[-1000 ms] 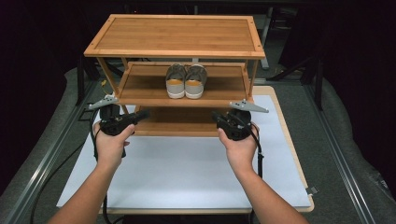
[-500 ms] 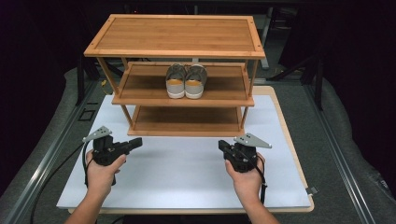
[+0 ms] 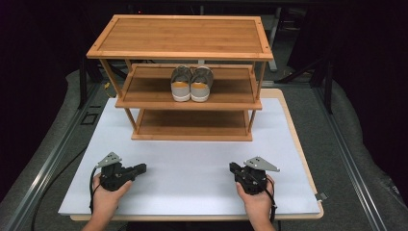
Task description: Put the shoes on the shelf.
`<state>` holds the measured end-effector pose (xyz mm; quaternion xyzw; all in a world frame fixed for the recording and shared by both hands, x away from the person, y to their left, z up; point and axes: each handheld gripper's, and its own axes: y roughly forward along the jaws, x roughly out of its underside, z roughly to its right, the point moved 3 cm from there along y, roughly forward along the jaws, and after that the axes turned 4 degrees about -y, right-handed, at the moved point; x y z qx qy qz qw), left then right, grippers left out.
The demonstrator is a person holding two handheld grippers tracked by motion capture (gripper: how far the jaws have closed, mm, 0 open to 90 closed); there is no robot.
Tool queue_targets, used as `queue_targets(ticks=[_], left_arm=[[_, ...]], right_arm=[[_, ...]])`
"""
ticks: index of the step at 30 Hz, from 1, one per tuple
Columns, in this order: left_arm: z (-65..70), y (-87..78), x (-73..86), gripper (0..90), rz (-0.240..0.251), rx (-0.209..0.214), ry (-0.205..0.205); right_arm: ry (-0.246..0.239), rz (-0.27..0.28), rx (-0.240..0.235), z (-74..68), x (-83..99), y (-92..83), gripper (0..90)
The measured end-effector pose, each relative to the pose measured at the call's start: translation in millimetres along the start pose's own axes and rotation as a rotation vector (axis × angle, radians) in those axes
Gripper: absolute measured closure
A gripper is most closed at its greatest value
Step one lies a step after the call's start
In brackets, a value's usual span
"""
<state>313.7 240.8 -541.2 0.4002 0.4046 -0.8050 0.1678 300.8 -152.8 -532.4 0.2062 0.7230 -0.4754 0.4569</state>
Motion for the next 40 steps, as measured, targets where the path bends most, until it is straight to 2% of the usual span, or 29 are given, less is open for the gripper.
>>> queue_targets(ticks=[5,6,7,8,9,10,11,12,13,14,15,16,17,18,20,23,27,30,33,40], left_arm=[[4.4,10.1,6.0,83.5,-0.033,-0.002,0.025],[6.2,12.1,7.6,83.5,-0.043,-0.004,0.033],[11.0,15.7,9.9,83.1,-0.060,-0.006,0.059],[11.0,15.7,9.9,82.9,-0.060,-0.006,0.059],[16.9,19.8,12.1,82.3,-0.068,0.000,0.084],[16.9,19.8,12.1,81.7,-0.068,0.000,0.084],[23.4,24.2,14.1,81.0,-0.082,0.002,0.125],[23.4,24.2,14.1,80.0,-0.082,0.002,0.125],[29.1,26.9,14.3,79.1,-0.093,-0.003,0.182],[29.1,26.9,14.3,78.4,-0.093,-0.003,0.182],[34.0,29.0,13.8,77.3,-0.096,-0.008,0.229],[34.0,29.0,13.8,76.1,-0.096,-0.008,0.229],[35.7,30.2,13.9,75.6,-0.099,-0.011,0.245],[37.0,31.4,14.1,75.6,-0.103,-0.006,0.254],[39.2,35.5,15.4,73.0,-0.122,0.008,0.265],[38.7,37.2,15.6,70.4,-0.121,0.006,0.261],[36.9,37.1,14.7,58.8,-0.100,-0.008,0.269],[35.7,37.4,15.2,58.0,-0.105,-0.003,0.258],[33.5,37.5,15.2,57.5,-0.102,0.006,0.226],[31.5,38.6,14.3,53.7,-0.099,0.002,0.226]], right_arm=[[-0.003,-0.023,-0.004,-0.3,5.0,6.0,85.3],[-0.007,-0.031,-0.009,-0.7,6.0,6.8,85.2],[-0.008,-0.043,-0.016,-3.3,7.8,8.0,84.7],[-0.008,-0.043,-0.016,-3.3,7.8,8.0,84.7],[-0.024,-0.055,-0.027,-7.1,9.7,10.4,83.3],[-0.036,-0.063,-0.047,-9.4,10.9,12.4,83.1],[-0.047,-0.072,-0.057,-12.2,12.2,14.3,82.6],[-0.047,-0.072,-0.057,-12.2,12.2,14.3,82.6],[-0.073,-0.092,-0.055,-17.7,14.0,17.8,81.7],[-0.073,-0.092,-0.055,-17.7,14.0,17.8,81.7],[-0.088,-0.097,-0.074,-22.6,14.4,20.5,80.8],[-0.088,-0.097,-0.074,-22.6,14.4,20.5,80.8],[-0.104,-0.097,-0.095,-26.5,14.1,22.1,80.0],[-0.104,-0.097,-0.095,-26.5,14.1,22.1,80.0],[-0.120,-0.099,-0.116,-33.4,13.2,23.4,79.0],[-0.135,-0.100,-0.128,-36.3,13.3,24.6,77.0],[-0.150,-0.107,-0.131,-37.9,14.5,26.3,74.1],[-0.145,-0.104,-0.135,-38.4,14.8,26.2,74.0],[-0.142,-0.106,-0.138,-38.6,15.3,26.1,74.0],[-0.140,-0.114,-0.139,-37.7,15.7,26.3,72.4]])
